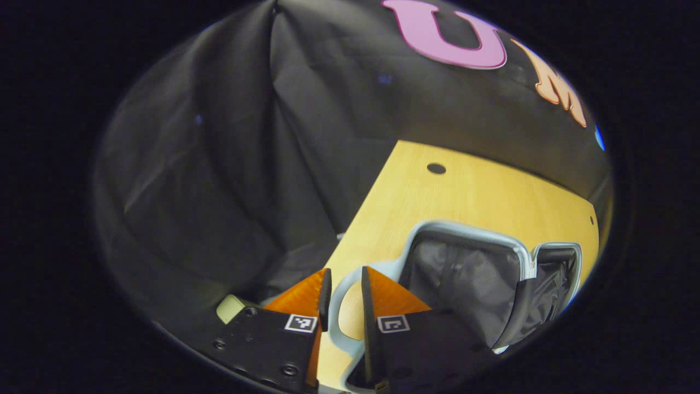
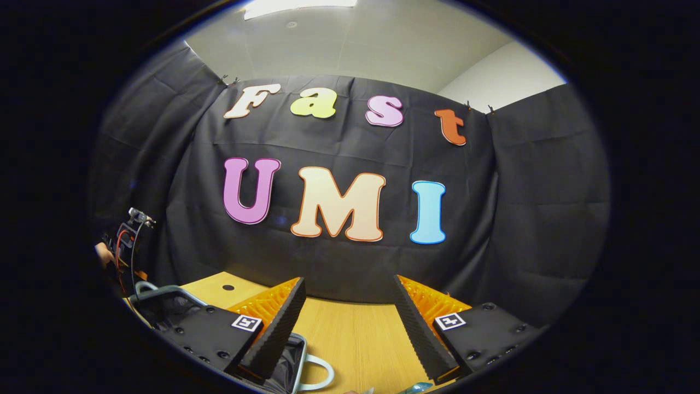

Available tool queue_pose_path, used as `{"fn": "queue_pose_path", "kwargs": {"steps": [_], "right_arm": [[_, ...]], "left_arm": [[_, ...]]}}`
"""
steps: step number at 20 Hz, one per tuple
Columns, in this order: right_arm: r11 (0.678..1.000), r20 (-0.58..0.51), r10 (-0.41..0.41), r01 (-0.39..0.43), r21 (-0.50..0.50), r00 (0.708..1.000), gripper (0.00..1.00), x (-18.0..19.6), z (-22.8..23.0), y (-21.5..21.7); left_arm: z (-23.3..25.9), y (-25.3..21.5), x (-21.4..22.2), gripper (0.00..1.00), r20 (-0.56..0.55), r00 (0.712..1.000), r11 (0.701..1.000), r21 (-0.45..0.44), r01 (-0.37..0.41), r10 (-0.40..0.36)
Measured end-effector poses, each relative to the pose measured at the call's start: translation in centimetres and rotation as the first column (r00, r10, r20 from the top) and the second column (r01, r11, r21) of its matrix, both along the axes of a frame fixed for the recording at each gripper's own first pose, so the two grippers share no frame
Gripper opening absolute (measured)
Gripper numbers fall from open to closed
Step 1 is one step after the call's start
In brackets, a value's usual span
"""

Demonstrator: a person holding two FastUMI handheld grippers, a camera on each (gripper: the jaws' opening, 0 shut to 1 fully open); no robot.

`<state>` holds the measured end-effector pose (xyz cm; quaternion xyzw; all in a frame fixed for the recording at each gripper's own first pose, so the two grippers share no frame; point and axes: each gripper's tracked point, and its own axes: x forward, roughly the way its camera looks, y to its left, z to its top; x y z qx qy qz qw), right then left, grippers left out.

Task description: First open the suitcase, pack the skin care products into it, and then close the suitcase.

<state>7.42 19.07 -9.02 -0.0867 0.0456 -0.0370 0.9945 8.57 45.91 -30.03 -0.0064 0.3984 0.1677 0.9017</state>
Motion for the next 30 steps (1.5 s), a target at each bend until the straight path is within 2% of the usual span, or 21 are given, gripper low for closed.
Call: {"fn": "queue_pose_path", "kwargs": {"steps": [3, 4, 7, 9, 13, 14, 17, 21, 26, 30], "right_arm": [[1.000, -0.004, 0.003, -0.003, 0.019, 1.000, 0.99, -0.1, -0.1, -1.2], [1.000, 0.000, 0.008, -0.008, 0.024, 1.000, 0.99, -0.2, 0.0, -1.7], [0.999, 0.000, 0.026, -0.026, 0.033, 1.000, 0.99, -0.6, 0.3, -3.5], [0.999, 0.013, 0.028, -0.029, 0.046, 1.000, 0.99, -1.0, 1.0, -5.1], [0.997, 0.017, 0.042, -0.043, 0.060, 0.999, 1.00, -1.8, 1.6, -8.1], [0.997, 0.020, 0.045, -0.046, 0.064, 0.999, 0.99, -2.0, 1.8, -8.8], [0.996, 0.021, 0.051, -0.053, 0.072, 0.998, 1.00, -2.6, 1.9, -11.0], [0.995, 0.014, 0.056, -0.057, 0.087, 0.998, 0.99, -3.4, 1.7, -13.5], [0.993, 0.010, 0.060, -0.061, 0.098, 0.998, 0.99, -4.5, 1.5, -16.0], [0.993, 0.001, 0.062, -0.061, 0.103, 0.998, 0.99, -5.6, 1.1, -17.8]], "left_arm": [[3.7, -2.5, 1.0, 0.99, 0.124, 0.991, 0.998, 0.044, 0.036, -0.041], [4.9, -3.7, 1.0, 0.93, 0.174, 0.983, 0.998, 0.051, 0.046, -0.055], [8.9, -8.5, 0.7, 0.94, 0.311, 0.947, 0.997, 0.048, 0.068, -0.080], [11.9, -12.2, 0.2, 0.94, 0.395, 0.912, 0.994, 0.052, 0.097, -0.110], [15.5, -18.3, -0.8, 0.94, 0.475, 0.867, 0.989, 0.069, 0.133, -0.150], [16.8, -19.8, -1.3, 0.94, 0.509, 0.848, 0.989, 0.067, 0.135, -0.150], [18.6, -24.3, -2.1, 0.93, 0.571, 0.808, 0.987, 0.029, 0.160, -0.148], [19.2, -29.7, -3.4, 0.94, 0.589, 0.792, 0.979, -0.002, 0.202, -0.162], [18.2, -36.4, -5.0, 0.95, 0.555, 0.798, 0.961, 0.013, 0.275, -0.236], [16.7, -42.0, -6.6, 0.95, 0.522, 0.795, 0.933, 0.005, 0.359, -0.308]]}}
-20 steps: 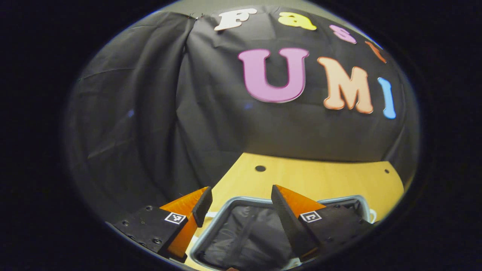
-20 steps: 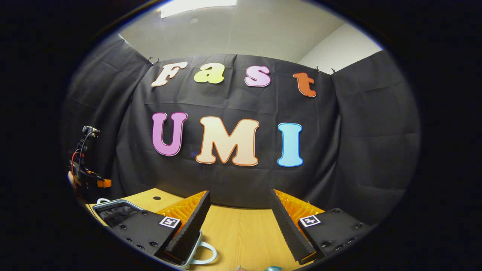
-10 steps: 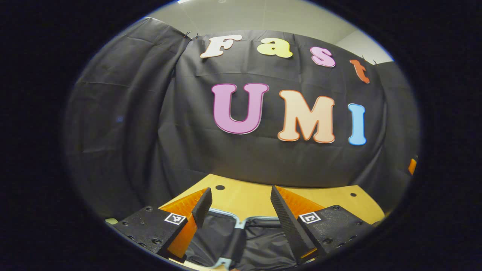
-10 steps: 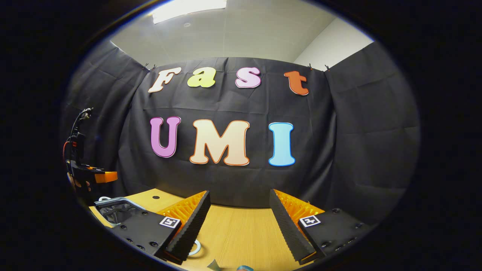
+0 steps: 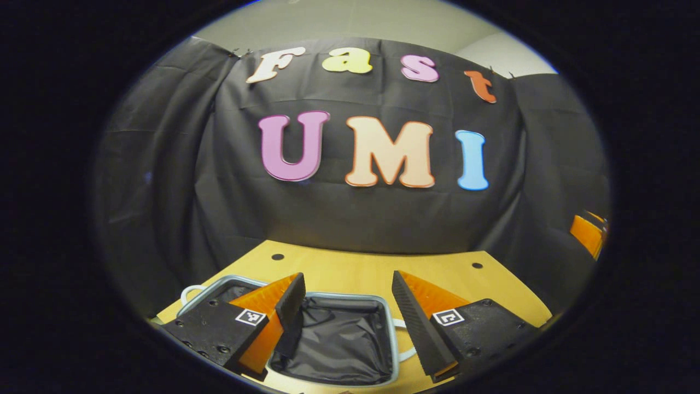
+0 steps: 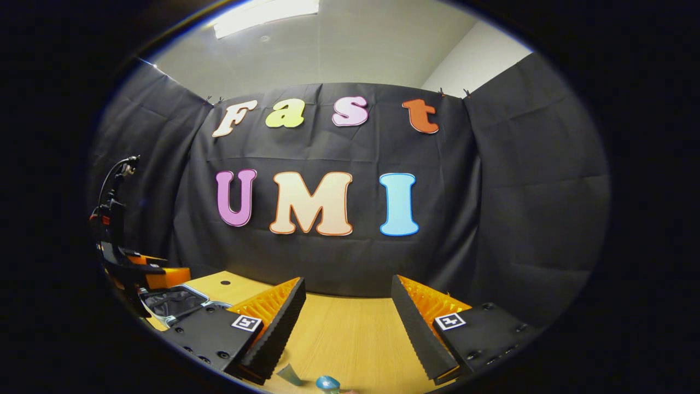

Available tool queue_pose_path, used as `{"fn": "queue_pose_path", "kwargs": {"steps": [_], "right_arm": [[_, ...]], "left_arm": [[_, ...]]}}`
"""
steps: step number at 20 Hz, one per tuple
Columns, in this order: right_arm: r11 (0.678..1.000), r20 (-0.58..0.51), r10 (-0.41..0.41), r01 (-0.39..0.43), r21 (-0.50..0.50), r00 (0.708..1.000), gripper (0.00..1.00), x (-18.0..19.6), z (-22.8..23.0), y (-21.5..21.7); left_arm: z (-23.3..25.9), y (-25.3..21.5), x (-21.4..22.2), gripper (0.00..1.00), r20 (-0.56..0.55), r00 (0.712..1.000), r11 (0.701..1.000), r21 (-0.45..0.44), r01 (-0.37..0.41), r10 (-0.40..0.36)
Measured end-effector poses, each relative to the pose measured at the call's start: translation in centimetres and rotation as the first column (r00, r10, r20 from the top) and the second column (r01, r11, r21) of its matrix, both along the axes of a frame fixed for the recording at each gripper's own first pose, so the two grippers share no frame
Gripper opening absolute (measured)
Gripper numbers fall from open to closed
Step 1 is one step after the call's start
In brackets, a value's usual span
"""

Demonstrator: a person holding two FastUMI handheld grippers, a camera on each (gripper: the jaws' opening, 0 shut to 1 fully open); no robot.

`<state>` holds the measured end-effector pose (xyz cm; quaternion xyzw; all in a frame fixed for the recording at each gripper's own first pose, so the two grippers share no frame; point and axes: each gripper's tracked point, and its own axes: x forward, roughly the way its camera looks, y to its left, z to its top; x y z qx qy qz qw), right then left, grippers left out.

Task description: First open the suitcase, pack the skin care products into it, and then close the suitcase.

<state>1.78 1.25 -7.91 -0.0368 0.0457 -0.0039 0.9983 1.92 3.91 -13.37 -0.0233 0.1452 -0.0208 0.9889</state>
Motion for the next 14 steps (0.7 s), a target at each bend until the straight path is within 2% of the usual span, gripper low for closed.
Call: {"fn": "queue_pose_path", "kwargs": {"steps": [7, 14], "right_arm": [[1.000, -0.038, 0.000, 0.000, -0.003, 0.999, 0.99, -2.2, -1.4, -3.3], [1.000, -0.082, -0.008, 0.006, -0.022, 0.997, 0.99, -3.5, -3.3, -5.8]], "left_arm": [[-4.2, -9.0, -2.5, 0.95, -0.100, 0.986, 0.991, -0.031, 0.132, -0.134], [-10.2, -15.4, -4.9, 0.95, -0.223, 0.943, 0.969, -0.058, 0.238, -0.245]]}}
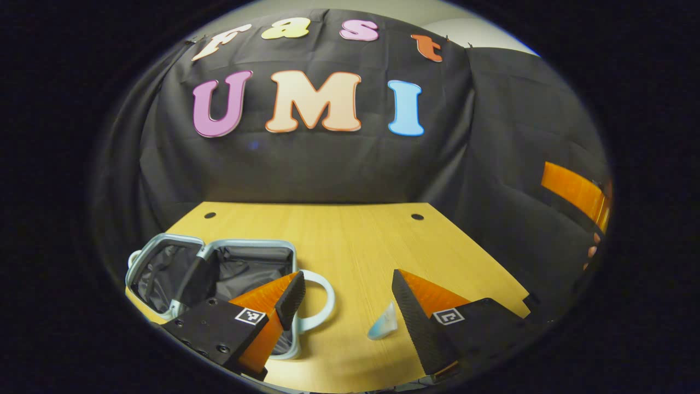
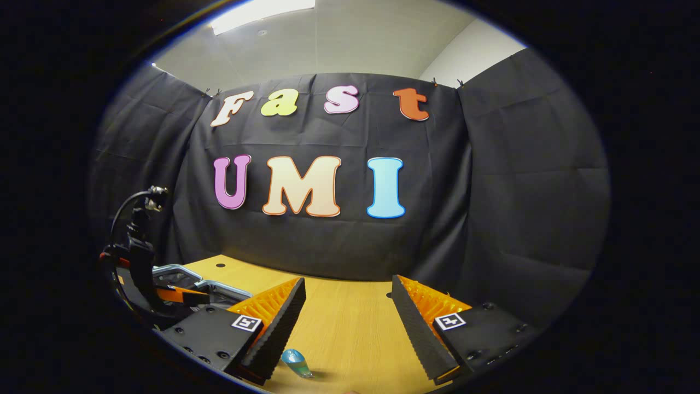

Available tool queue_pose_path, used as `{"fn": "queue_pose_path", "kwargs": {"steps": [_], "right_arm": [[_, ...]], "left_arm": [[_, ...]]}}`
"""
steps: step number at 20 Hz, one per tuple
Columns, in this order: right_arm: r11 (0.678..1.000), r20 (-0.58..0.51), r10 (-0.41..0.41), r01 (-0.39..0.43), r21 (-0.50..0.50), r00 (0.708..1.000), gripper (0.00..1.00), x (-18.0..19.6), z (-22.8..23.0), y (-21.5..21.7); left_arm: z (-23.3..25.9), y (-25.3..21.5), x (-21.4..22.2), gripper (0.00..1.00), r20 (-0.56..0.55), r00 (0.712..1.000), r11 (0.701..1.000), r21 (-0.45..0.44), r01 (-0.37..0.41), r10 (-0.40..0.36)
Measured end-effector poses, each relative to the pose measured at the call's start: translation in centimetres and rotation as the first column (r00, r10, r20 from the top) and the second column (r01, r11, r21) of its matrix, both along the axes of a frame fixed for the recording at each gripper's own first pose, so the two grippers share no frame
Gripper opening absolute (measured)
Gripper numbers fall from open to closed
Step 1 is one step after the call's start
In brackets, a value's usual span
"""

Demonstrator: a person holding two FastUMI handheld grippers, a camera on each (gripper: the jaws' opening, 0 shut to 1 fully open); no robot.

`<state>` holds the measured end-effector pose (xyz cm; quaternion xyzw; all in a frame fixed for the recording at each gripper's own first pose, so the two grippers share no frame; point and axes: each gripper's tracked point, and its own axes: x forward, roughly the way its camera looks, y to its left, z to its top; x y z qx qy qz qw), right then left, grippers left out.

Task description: First open the suitcase, pack the skin care products into it, and then close the suitcase.

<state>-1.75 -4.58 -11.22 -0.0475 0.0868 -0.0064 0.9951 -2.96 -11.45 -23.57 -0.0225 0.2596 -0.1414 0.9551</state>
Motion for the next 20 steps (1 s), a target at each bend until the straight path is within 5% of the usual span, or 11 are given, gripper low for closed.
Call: {"fn": "queue_pose_path", "kwargs": {"steps": [10, 12, 13, 15, 17, 20], "right_arm": [[1.000, -0.065, 0.002, -0.004, -0.023, 0.998, 0.99, -1.1, -3.1, -1.4], [1.000, -0.078, 0.012, -0.014, -0.027, 0.997, 0.99, -1.2, -4.1, -1.1], [0.999, -0.088, 0.018, -0.020, -0.028, 0.996, 0.99, -1.3, -4.7, -0.9], [0.999, -0.113, 0.036, -0.039, -0.025, 0.993, 0.99, -1.6, -6.2, -0.2], [0.998, -0.142, 0.057, -0.060, -0.016, 0.988, 0.99, -1.8, -8.1, 0.7], [0.995, -0.180, 0.092, -0.096, -0.017, 0.979, 0.99, -1.9, -10.6, 2.0]], "left_arm": [[-8.7, -4.0, -2.6, 0.95, -0.179, 0.981, 0.998, -0.010, 0.070, -0.070], [-10.0, -4.5, -2.7, 0.87, -0.203, 0.976, 0.997, -0.017, 0.072, -0.074], [-10.7, -4.6, -2.6, 0.72, -0.213, 0.974, 0.997, -0.017, 0.072, -0.074], [-12.0, -4.5, -2.6, 0.63, -0.232, 0.970, 0.998, -0.008, 0.067, -0.067], [-12.5, -4.4, -2.8, 0.35, -0.244, 0.967, 0.998, -0.001, 0.068, -0.067], [-12.0, -4.9, -1.9, 0.22, -0.249, 0.965, 0.996, -0.032, 0.082, -0.087]]}}
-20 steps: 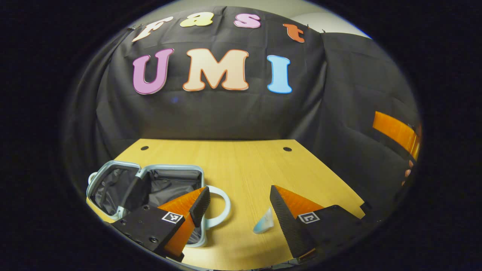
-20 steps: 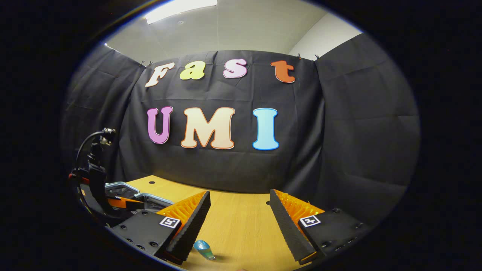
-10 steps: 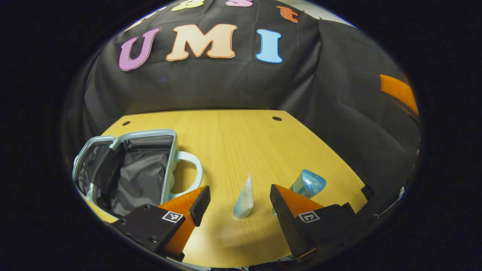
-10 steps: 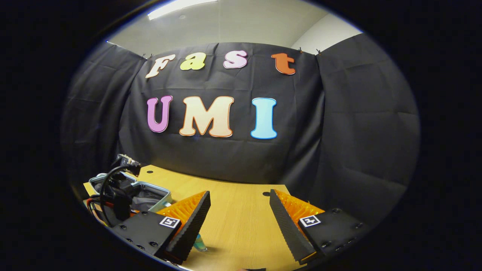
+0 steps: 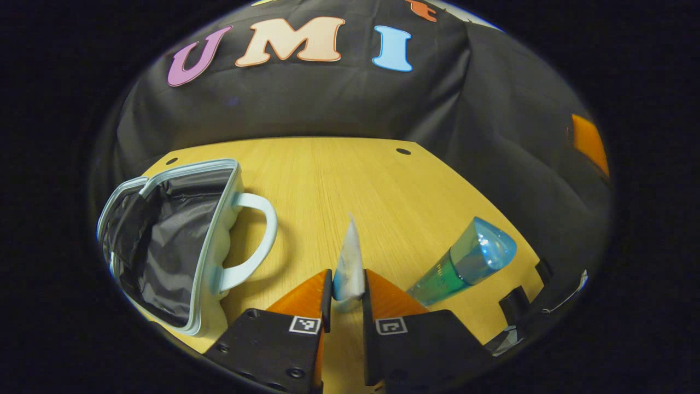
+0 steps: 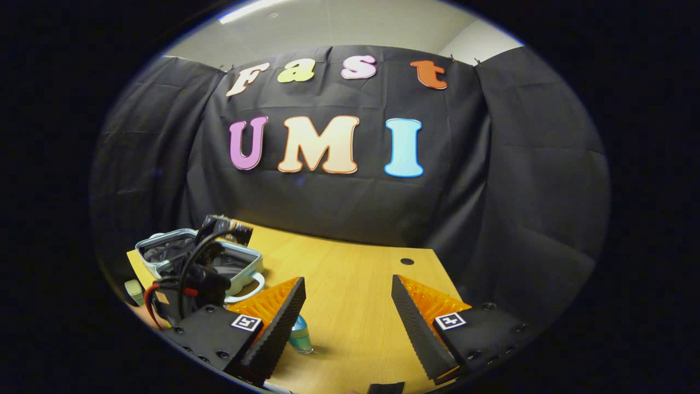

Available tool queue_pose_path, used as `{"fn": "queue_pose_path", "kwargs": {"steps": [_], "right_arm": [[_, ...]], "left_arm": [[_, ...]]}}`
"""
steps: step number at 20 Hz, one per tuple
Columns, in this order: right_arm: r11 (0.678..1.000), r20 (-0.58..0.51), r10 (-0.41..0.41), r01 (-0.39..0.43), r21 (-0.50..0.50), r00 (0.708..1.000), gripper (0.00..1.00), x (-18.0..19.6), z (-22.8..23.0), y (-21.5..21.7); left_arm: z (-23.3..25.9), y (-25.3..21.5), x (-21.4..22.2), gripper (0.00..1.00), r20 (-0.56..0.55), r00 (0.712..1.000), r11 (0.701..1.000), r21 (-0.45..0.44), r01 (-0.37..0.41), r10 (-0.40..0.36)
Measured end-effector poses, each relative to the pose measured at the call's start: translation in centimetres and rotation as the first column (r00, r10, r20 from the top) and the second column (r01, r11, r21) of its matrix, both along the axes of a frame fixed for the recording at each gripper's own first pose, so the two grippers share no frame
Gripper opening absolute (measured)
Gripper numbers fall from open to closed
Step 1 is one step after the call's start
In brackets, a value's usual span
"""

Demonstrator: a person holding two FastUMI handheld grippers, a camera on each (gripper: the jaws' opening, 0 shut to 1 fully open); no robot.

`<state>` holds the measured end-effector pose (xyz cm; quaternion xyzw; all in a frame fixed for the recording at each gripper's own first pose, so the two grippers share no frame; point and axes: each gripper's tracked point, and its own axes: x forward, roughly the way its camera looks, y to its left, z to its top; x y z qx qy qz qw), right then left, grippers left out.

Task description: First open the suitcase, pack the skin care products into it, and then close the suitcase.

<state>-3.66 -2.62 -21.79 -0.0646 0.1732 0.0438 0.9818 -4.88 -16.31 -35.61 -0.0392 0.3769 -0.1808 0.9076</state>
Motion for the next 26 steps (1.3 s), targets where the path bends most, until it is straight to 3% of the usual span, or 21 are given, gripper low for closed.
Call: {"fn": "queue_pose_path", "kwargs": {"steps": [2, 6, 14, 18, 21, 26], "right_arm": [[1.000, -0.022, 0.026, -0.026, -0.004, 0.999, 0.99, 0.0, -1.5, 0.9], [0.996, -0.101, 0.084, -0.083, 0.010, 0.991, 0.99, -0.5, -5.5, 3.0], [0.985, -0.242, 0.170, -0.169, 0.024, 0.955, 0.99, -1.8, -13.8, 5.5], [0.980, -0.311, 0.201, -0.194, 0.051, 0.929, 0.86, -2.6, -17.2, 6.0], [0.982, -0.337, 0.184, -0.160, 0.097, 0.923, 0.47, -2.0, -17.5, 6.0], [0.977, -0.370, 0.203, -0.164, 0.135, 0.906, 0.46, -1.4, -15.3, 7.9]], "left_arm": [[1.4, 0.4, 0.4, 0.16, 0.008, 1.000, 1.000, -0.005, 0.002, -0.002], [5.3, 1.9, 1.1, 0.16, 0.045, 0.999, 1.000, 0.017, 0.005, -0.005], [11.6, 5.8, 1.2, 0.16, 0.107, 0.991, 0.997, 0.019, -0.080, 0.078], [12.1, 9.0, 0.6, 0.16, 0.107, 0.986, 0.989, 0.050, -0.137, 0.131], [11.2, 11.6, -0.3, 0.16, 0.080, 0.982, 0.981, 0.082, -0.177, 0.171], [8.9, 17.4, -0.8, 0.16, 0.001, 0.976, 0.963, 0.167, -0.213, 0.216]]}}
